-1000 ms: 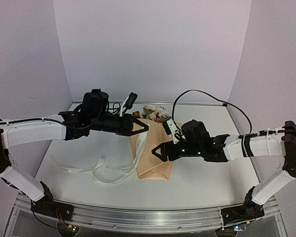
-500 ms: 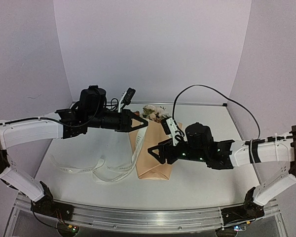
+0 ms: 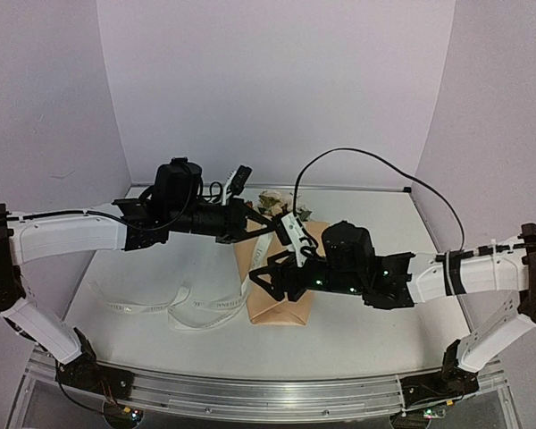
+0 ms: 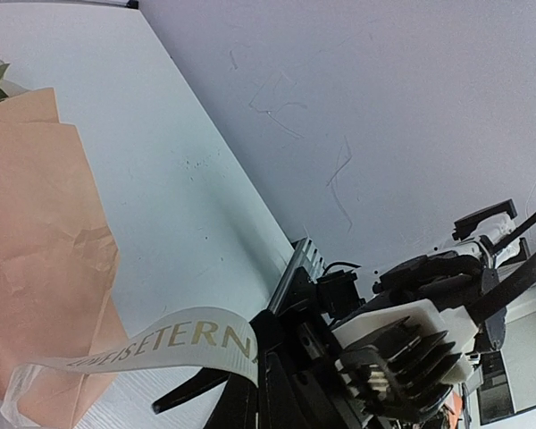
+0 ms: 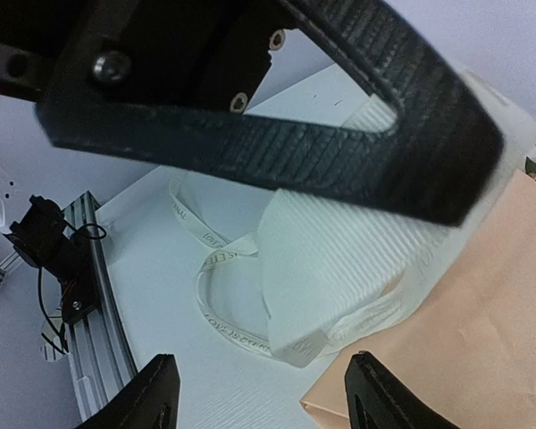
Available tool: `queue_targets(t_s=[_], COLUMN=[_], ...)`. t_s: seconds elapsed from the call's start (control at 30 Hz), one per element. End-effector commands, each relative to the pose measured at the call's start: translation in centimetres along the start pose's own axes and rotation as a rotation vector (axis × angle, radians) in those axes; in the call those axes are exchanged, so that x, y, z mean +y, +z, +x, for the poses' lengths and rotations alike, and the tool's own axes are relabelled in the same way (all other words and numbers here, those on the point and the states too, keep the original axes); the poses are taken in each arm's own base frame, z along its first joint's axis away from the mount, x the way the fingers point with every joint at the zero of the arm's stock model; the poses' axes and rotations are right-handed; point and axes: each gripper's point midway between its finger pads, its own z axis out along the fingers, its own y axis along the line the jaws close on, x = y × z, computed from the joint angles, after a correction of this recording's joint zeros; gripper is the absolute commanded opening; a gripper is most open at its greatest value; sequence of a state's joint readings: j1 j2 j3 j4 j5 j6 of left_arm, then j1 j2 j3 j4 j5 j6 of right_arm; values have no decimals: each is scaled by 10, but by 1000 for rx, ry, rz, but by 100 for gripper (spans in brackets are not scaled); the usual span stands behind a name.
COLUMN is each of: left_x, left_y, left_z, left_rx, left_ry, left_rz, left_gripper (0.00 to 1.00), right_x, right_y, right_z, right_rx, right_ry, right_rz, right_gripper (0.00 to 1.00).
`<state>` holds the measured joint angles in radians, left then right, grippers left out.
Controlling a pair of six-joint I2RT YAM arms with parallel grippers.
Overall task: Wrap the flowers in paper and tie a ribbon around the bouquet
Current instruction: Pass from the left arm to the right
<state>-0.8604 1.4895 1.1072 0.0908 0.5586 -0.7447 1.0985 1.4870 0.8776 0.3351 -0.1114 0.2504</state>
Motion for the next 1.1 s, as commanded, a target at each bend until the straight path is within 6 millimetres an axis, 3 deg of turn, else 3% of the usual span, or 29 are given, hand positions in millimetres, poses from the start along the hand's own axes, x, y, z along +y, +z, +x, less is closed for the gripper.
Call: queue_targets(t_s=[0.0,0.1,0.17,0.23,0.3,0.37,0.5,0.63,0.73,0.87,0.97,1.07], left_x=[-31,-28,-24,-17,-9,3,46,113,158,194,209,222], left_y=[-3,-5,-5,-4,-7,-13,-41,-87,-129,-178,-204,-217], left_z=[-19,-20,-19,-19,-20,-24,-30,-7,25,73,106,130], left_rx=[-45,-57,-61,-68,-85,-118,-204,-261,-303,-364,-382,-389], left_ry=[39,34,29,19,5,-15,-125,-359,-546,-709,-806,-888], left_rz=[93,80,65,39,10,-46,-239,-528,-716,-936,-1058,-1135], left_gripper=[0,0,0,0,10,25,55,67,68,71,71,70], right_x=[-4,-12,-18,-18,-22,-33,-52,-64,-71,-82,-91,-102], right_y=[21,28,29,27,21,6,-36,-81,-109,-136,-153,-168], right_z=[-24,-25,-30,-33,-32,-18,17,56,77,93,101,101], right_rx=[-58,-65,-81,-89,-78,-14,138,327,433,482,530,540], right_ry=[-43,-37,-31,-21,-9,-5,-34,-85,-117,-143,-180,-215], right_rz=[57,102,136,139,164,224,322,375,409,455,498,562], right_gripper=[65,58,46,28,6,0,0,0,0,0,0,0])
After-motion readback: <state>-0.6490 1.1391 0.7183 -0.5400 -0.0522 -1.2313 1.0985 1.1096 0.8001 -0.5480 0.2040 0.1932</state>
